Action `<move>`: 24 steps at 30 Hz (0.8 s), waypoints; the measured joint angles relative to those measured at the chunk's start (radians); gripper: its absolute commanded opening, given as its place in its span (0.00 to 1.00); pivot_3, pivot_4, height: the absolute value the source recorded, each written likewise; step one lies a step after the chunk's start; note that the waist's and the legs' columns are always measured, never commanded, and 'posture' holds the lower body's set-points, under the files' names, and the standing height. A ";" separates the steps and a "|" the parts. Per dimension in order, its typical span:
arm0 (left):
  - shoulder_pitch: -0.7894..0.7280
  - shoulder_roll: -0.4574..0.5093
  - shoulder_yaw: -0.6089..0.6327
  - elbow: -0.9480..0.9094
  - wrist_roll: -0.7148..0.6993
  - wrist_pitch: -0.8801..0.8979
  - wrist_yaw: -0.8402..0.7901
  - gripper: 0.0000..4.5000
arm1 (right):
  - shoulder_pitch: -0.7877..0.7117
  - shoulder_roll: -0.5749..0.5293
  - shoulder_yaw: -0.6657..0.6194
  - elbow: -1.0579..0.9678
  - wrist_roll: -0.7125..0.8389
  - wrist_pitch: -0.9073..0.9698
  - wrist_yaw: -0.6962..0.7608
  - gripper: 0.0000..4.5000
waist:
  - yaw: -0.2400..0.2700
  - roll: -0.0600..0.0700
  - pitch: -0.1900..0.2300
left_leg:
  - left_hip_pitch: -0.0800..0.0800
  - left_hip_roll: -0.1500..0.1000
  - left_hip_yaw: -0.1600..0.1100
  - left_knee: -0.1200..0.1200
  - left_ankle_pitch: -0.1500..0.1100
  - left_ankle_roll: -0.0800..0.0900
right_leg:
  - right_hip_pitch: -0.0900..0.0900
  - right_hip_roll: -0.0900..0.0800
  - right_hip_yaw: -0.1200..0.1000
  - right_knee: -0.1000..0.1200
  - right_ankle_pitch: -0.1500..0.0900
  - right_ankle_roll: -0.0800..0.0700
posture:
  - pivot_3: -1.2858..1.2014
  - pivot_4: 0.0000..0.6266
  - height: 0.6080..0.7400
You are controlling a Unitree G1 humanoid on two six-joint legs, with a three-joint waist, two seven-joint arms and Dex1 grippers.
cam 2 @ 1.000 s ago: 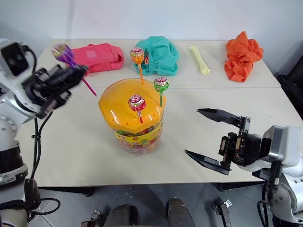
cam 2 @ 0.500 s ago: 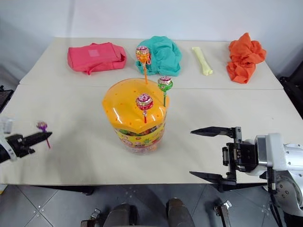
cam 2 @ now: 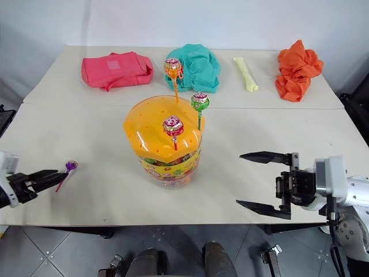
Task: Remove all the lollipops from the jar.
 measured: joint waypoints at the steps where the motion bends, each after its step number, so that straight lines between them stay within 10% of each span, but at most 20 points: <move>1: -0.001 0.000 0.014 -0.004 -0.007 -0.015 -0.024 0.61 | 0.000 0.001 -0.005 0.000 0.001 0.004 -0.006 1.00 | 0.000 0.000 0.000 | 0.000 0.000 0.000 0.000 0.000 0.000 | 0.000 0.000 0.000 0.000 0.000 0.000 | 0.52 0.24 1.00; 6: -0.084 0.008 0.065 -0.058 -0.067 -0.083 -0.182 0.61 | -0.006 0.006 -0.058 0.001 0.041 0.036 -0.074 1.00 | 0.011 0.000 0.000 | 0.000 -0.001 0.003 0.000 0.000 0.000 | 0.001 0.000 -0.001 0.000 0.000 0.000 | 0.52 0.24 1.00; 11: -0.226 -0.038 0.007 -0.226 -0.203 0.019 -0.187 0.86 | -0.073 0.027 -0.042 -0.030 0.124 0.140 -0.195 1.00 | 0.011 0.000 0.000 | -0.001 0.001 -0.001 0.001 0.000 0.000 | 0.000 -0.001 0.000 0.001 0.000 0.000 | 0.52 0.24 1.00; 20: -0.246 -0.058 -0.045 -0.344 -0.369 0.213 -0.203 0.86 | -0.353 0.025 0.141 -0.065 0.132 0.366 -0.469 1.00 | -0.028 0.000 0.000 | -0.003 0.005 0.000 0.000 -0.001 -0.003 | -0.007 0.001 0.002 0.003 0.001 -0.001 | 0.52 0.24 1.00; 24: -0.237 -0.090 -0.046 -0.370 -0.368 0.203 -0.195 0.86 | -0.435 0.081 0.237 -0.061 0.094 0.388 -0.496 0.81 | -0.038 0.000 0.000 | -0.004 0.008 0.000 0.001 -0.001 -0.003 | -0.007 0.001 0.002 0.003 0.001 -0.001 | 0.52 0.24 1.00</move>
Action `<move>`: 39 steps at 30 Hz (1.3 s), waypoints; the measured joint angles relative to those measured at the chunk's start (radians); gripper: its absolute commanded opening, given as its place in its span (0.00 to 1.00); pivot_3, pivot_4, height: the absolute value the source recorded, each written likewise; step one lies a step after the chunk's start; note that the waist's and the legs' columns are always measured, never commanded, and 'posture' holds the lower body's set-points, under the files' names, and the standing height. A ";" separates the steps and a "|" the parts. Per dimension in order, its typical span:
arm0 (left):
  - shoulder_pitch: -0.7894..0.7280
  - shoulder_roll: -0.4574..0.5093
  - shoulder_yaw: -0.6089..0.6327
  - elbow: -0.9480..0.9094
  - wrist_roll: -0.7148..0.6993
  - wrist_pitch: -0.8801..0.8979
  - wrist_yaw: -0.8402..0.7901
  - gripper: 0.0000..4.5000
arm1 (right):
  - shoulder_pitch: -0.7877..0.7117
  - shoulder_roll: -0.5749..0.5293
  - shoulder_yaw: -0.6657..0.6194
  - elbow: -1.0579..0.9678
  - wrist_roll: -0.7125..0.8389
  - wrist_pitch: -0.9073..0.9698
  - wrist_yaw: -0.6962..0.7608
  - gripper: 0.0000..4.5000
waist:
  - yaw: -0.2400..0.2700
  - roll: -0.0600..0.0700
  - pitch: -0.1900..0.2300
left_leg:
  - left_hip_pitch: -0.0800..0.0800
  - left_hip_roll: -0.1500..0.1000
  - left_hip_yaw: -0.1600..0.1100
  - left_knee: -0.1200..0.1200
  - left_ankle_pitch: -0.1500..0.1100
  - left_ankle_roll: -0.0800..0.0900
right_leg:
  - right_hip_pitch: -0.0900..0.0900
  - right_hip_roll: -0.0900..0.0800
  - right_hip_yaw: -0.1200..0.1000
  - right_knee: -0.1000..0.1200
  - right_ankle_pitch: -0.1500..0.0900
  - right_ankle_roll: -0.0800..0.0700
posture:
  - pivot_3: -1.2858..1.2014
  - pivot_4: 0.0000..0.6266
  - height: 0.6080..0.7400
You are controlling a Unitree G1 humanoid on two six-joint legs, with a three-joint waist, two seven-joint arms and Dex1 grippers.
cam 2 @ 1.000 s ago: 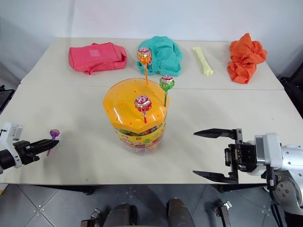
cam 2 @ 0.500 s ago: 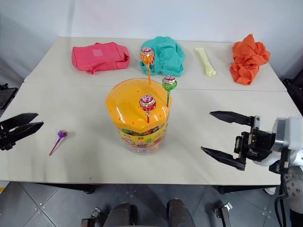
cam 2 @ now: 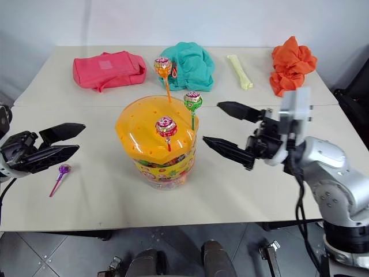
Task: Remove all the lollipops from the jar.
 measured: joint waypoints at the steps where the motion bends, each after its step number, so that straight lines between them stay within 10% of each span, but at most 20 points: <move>1: 0.003 -0.009 0.002 -0.012 0.000 -0.013 0.000 0.86 | -0.024 0.015 0.022 0.004 -0.011 0.011 -0.010 0.72 | -0.001 0.000 0.000 | 0.000 0.000 0.000 0.000 0.000 0.000 | 0.000 0.000 0.000 0.000 0.000 0.000 | 0.52 0.24 1.00; 11: 0.027 -0.023 0.001 -0.046 0.000 -0.036 0.000 0.86 | -0.105 0.087 0.081 0.053 -0.048 0.038 -0.014 0.01 | -0.002 0.000 0.000 | 0.000 0.000 0.000 0.000 0.000 0.000 | -0.001 0.000 -0.001 0.001 0.000 0.000 | 0.52 0.24 1.00; 20: 0.006 -0.053 -0.020 -0.086 0.001 -0.104 -0.022 0.86 | -0.053 0.006 -0.212 0.163 0.093 0.056 -0.052 0.01 | 0.003 0.000 0.000 | 0.000 -0.001 -0.001 -0.001 0.000 0.000 | 0.001 0.001 -0.001 -0.002 0.000 0.000 | 0.52 0.24 1.00; 26: 0.005 -0.033 -0.083 -0.094 0.069 -0.184 -0.102 0.86 | 0.275 -0.356 -0.201 0.422 -0.296 0.045 0.010 0.01 | 0.016 0.001 0.000 | 0.001 -0.007 0.004 -0.001 -0.001 0.003 | 0.003 0.001 0.003 -0.007 0.000 0.000 | 0.52 0.24 1.00; 32: -0.004 -0.012 -0.142 -0.095 0.122 -0.243 -0.187 0.86 | 0.446 -0.427 -0.079 0.529 -0.551 -0.059 0.085 0.01 | -0.005 0.003 0.001 | 0.004 -0.006 0.010 -0.001 -0.001 0.003 | 0.003 0.004 0.010 -0.007 0.000 0.000 | 0.52 0.24 1.00; 39: -0.008 -0.012 -0.149 -0.084 0.133 -0.260 -0.197 0.86 | 0.422 -0.362 -0.114 0.568 -0.529 -0.183 0.228 0.45 | -0.001 0.003 0.001 | 0.005 -0.006 0.010 -0.001 -0.001 0.003 | 0.003 0.003 0.010 -0.006 0.000 0.000 | 0.52 0.24 1.00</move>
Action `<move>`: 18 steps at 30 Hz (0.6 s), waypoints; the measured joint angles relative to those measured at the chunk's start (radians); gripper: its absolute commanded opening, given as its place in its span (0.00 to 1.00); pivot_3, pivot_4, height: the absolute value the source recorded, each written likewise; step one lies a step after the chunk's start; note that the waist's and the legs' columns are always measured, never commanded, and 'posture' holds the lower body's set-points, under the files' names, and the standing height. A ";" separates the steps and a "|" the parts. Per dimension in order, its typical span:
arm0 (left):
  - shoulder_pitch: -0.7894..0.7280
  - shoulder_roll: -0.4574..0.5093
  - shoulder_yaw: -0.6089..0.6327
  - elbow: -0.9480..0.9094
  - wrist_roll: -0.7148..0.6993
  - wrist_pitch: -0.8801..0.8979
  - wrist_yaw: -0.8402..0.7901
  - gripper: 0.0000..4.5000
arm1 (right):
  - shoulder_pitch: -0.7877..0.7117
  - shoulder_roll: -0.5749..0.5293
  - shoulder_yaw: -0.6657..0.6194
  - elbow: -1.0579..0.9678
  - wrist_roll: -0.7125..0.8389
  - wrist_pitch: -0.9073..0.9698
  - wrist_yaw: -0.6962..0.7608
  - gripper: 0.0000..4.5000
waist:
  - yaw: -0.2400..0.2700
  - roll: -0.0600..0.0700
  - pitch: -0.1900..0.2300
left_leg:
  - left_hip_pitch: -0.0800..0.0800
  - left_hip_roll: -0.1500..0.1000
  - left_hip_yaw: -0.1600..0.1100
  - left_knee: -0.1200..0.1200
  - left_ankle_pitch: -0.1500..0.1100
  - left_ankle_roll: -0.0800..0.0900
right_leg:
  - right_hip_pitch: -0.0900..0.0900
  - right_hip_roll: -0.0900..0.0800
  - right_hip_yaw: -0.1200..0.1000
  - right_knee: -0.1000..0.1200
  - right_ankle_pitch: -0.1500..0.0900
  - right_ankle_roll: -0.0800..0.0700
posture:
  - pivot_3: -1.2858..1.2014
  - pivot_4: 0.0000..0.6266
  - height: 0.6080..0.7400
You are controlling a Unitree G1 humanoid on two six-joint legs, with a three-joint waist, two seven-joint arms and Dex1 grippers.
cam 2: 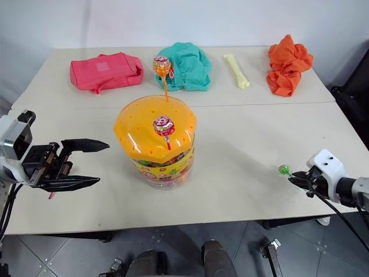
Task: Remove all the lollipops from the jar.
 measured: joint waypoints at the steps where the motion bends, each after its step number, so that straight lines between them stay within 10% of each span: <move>1: 0.000 0.000 0.001 0.001 0.000 0.000 0.002 0.86 | -0.002 0.009 -0.011 0.001 0.015 -0.028 0.034 0.51 | 0.002 0.000 0.000 | 0.000 0.000 0.000 0.000 0.000 0.000 | 0.000 0.000 0.000 0.000 0.000 0.000 | 0.52 0.24 1.00; 9: 0.031 -0.001 0.049 0.061 -0.001 0.006 0.031 0.86 | -0.201 0.155 -0.107 -0.249 0.325 -0.057 0.150 0.51 | -0.006 0.002 0.001 | 0.004 0.004 -0.001 0.000 0.000 -0.001 | 0.002 0.000 -0.001 0.003 0.000 0.001 | 0.52 0.24 1.00; 18: 0.066 -0.044 0.088 0.074 -0.012 0.017 0.094 0.86 | -0.522 0.317 0.183 -0.542 0.468 0.133 0.031 0.51 | 0.005 0.001 0.001 | 0.003 0.007 -0.004 0.000 -0.003 0.000 | 0.003 -0.003 -0.008 0.003 0.000 0.000 | 0.52 0.24 1.00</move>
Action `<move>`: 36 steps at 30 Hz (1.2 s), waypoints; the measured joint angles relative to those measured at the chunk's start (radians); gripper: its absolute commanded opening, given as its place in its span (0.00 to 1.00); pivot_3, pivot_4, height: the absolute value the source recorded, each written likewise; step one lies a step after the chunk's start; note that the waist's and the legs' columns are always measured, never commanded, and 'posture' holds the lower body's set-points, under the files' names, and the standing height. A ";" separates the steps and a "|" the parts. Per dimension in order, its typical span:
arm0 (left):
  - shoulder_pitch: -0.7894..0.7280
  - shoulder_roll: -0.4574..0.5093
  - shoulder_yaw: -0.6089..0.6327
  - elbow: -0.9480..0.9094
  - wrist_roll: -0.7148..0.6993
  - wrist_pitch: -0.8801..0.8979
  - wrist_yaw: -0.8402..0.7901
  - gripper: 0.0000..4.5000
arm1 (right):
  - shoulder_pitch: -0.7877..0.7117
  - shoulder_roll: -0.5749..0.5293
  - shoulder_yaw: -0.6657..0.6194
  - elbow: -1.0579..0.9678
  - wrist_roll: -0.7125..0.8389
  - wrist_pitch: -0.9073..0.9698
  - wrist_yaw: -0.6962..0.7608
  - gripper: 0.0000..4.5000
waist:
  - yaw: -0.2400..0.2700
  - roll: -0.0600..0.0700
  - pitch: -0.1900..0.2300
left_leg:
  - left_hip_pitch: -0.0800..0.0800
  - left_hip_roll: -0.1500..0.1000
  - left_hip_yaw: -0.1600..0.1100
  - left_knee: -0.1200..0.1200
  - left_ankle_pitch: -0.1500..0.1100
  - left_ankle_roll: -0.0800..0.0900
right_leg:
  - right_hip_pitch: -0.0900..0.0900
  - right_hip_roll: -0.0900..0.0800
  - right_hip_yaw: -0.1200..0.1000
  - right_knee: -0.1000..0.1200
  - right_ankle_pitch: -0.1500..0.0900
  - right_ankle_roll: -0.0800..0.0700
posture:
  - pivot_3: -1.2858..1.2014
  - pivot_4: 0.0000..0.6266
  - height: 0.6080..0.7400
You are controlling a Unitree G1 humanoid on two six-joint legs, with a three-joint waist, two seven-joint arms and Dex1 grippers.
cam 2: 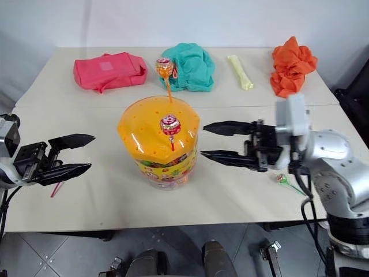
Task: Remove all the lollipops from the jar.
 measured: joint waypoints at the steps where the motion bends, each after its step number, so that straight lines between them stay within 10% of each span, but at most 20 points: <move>1: 0.002 -0.004 -0.002 -0.002 -0.002 0.002 0.006 0.86 | -0.029 0.021 0.025 0.000 -0.005 0.004 -0.005 0.51 | -0.003 0.000 0.000 | 0.000 0.001 0.000 0.000 0.000 0.000 | 0.000 0.000 0.000 0.000 0.000 0.000 | 0.52 0.24 1.00; 6: 0.018 -0.008 0.003 -0.030 -0.016 0.012 0.020 0.86 | -0.107 0.112 0.118 0.009 -0.036 0.031 -0.031 0.48 | -0.009 0.000 0.000 | 0.000 0.003 0.000 0.000 0.000 -0.001 | -0.001 -0.001 -0.001 0.001 0.000 0.000 | 0.52 0.24 1.00; 13: 0.023 -0.008 0.024 -0.066 -0.036 0.018 0.051 0.86 | -0.125 0.185 0.143 0.041 -0.073 0.040 -0.051 0.00 | -0.008 0.000 0.000 | 0.000 0.002 0.000 0.000 0.000 0.000 | -0.001 0.000 -0.001 0.001 0.000 0.000 | 0.52 0.24 1.00; 20: -0.065 -0.031 0.012 -0.148 -0.063 0.007 0.093 0.86 | -0.164 0.217 -0.020 0.077 0.107 0.090 -0.132 0.00 | -0.008 0.000 0.000 | 0.000 0.001 0.000 0.000 0.000 0.000 | 0.000 0.001 -0.001 0.001 0.000 0.000 | 0.52 0.24 1.00; 24: -0.068 -0.031 -0.007 -0.163 -0.062 0.004 0.077 0.86 | -0.136 0.005 -0.202 0.187 0.128 0.154 -0.155 0.00 | -0.003 0.000 0.000 | -0.002 0.000 -0.001 -0.001 0.000 0.000 | 0.000 0.000 -0.002 -0.002 0.000 0.000 | 0.52 0.24 1.00; 29: -0.037 0.004 -0.023 -0.140 -0.014 -0.032 0.010 0.86 | 0.158 -0.378 -0.176 0.482 -0.275 0.003 -0.032 0.00 | -0.003 0.000 0.000 | -0.004 -0.007 0.002 -0.001 -0.001 0.002 | 0.000 0.000 0.000 -0.008 0.000 0.000 | 0.52 0.24 1.00; 36: -0.040 -0.005 -0.053 -0.112 0.028 -0.110 -0.032 0.86 | 0.232 -0.396 -0.028 0.861 -0.654 -0.292 -0.057 0.00 | -0.026 0.003 0.002 | 0.006 -0.005 0.018 -0.002 0.000 0.003 | 0.001 0.004 0.012 -0.005 0.000 0.000 | 0.52 0.24 1.00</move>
